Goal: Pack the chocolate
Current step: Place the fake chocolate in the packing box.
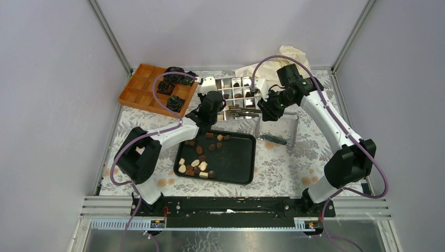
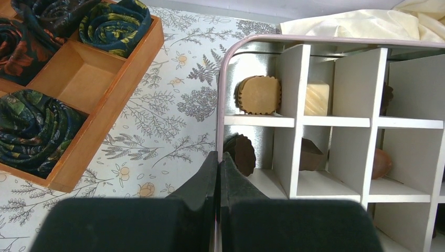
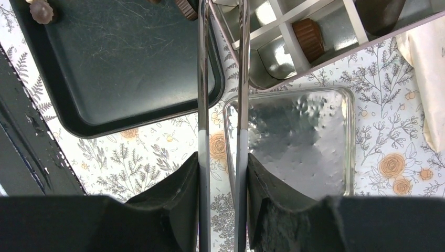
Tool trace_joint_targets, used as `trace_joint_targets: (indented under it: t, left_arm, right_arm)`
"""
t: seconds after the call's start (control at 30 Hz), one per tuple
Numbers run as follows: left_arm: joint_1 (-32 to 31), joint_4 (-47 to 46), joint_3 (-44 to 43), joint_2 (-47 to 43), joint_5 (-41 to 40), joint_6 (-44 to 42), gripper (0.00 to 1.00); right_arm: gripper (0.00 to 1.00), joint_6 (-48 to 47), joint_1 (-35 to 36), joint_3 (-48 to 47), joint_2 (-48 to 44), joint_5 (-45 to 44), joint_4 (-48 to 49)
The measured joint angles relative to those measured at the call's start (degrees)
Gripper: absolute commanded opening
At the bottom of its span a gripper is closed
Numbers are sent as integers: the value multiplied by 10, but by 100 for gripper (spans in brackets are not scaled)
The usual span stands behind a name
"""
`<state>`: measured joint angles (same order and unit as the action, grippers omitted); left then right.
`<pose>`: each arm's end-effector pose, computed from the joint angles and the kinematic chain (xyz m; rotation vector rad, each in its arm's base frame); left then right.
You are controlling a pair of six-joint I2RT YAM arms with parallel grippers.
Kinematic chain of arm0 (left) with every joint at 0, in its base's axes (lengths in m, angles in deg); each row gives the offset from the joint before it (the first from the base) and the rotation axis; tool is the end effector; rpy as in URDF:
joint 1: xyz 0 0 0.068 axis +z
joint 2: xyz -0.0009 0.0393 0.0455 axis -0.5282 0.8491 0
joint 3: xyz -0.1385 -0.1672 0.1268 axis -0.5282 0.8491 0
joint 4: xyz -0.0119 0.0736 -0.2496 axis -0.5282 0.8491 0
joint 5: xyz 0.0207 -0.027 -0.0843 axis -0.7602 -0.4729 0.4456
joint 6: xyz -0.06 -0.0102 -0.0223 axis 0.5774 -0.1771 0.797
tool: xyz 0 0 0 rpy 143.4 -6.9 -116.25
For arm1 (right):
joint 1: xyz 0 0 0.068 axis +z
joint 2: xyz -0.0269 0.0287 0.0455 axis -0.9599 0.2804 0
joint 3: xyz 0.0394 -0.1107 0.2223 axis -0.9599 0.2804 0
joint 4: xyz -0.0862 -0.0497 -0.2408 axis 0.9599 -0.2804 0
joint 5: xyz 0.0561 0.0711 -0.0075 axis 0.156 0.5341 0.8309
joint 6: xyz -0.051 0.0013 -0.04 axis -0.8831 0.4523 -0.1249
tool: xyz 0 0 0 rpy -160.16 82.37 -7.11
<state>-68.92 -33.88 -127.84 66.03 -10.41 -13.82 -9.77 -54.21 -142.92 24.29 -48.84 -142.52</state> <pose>0.3319 -0.2119 0.2202 -0.1874 1.8473 -0.0837 0.3067 0.1339 0.3073 -1.4692 1.9737 0.4406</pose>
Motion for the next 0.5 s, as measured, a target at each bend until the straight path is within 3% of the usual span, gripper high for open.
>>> trace_joint_targets:
  t: [0.27,0.5]
  left_arm:
    - [-1,16,0,1,0,9,0]
    - [-1,19,0,1,0,15,0]
  right_arm:
    - [44,3,8,4,0,-14,1]
    - [46,3,9,9,0,-13,1]
